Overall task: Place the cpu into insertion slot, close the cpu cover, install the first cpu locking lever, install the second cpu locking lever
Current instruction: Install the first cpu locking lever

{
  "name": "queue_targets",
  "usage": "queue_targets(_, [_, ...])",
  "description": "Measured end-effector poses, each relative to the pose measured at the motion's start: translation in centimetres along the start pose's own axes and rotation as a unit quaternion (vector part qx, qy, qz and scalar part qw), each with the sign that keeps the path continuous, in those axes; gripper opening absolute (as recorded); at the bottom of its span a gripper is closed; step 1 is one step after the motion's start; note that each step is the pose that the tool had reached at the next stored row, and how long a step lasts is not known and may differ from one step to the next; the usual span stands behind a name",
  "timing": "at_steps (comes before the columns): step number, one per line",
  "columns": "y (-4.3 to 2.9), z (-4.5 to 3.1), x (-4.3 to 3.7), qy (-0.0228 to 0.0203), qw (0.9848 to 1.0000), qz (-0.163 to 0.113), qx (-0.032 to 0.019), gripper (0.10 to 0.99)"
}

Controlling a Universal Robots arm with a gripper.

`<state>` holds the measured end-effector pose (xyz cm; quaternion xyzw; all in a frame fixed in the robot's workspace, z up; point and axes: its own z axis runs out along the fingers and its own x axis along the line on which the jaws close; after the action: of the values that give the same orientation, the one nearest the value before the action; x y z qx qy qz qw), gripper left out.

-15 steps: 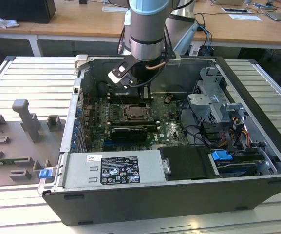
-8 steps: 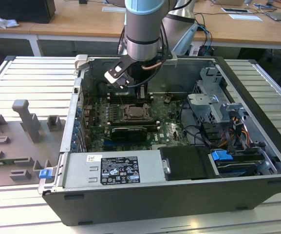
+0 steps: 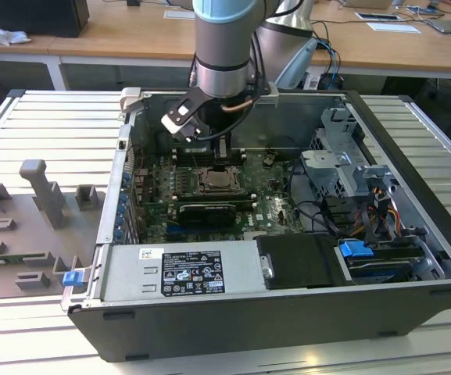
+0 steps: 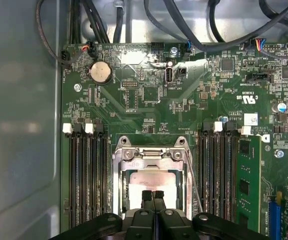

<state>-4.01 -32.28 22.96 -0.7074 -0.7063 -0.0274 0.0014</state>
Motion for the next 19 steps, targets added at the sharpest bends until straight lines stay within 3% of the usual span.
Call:
queue_targets(7, [-0.06, -0.42, 0.02, 0.0000, 1.0000, 0.000, 0.0000, 0.106])
queue_targets(8, [-0.05, -0.75, 0.03, 0.0000, 1.0000, 0.000, 0.0000, 0.106])
queue_targets(10, [0.01, -2.27, 0.12, -0.0014, 1.0000, 0.000, 0.0000, 0.106])
queue_targets(12, [0.04, -3.07, 0.15, -0.0017, 1.0000, 0.000, 0.0000, 0.106])
queue_targets(13, [0.07, -4.12, 0.19, -0.0021, 1.0000, 0.000, 0.0000, 0.106])
queue_targets(15, [0.12, -5.29, 0.24, -0.0023, 1.0000, 0.000, 0.0000, 0.106])
queue_targets(19, [0.11, -5.55, 0.25, -0.0015, 0.9996, -0.028, 0.0011, 0.106])
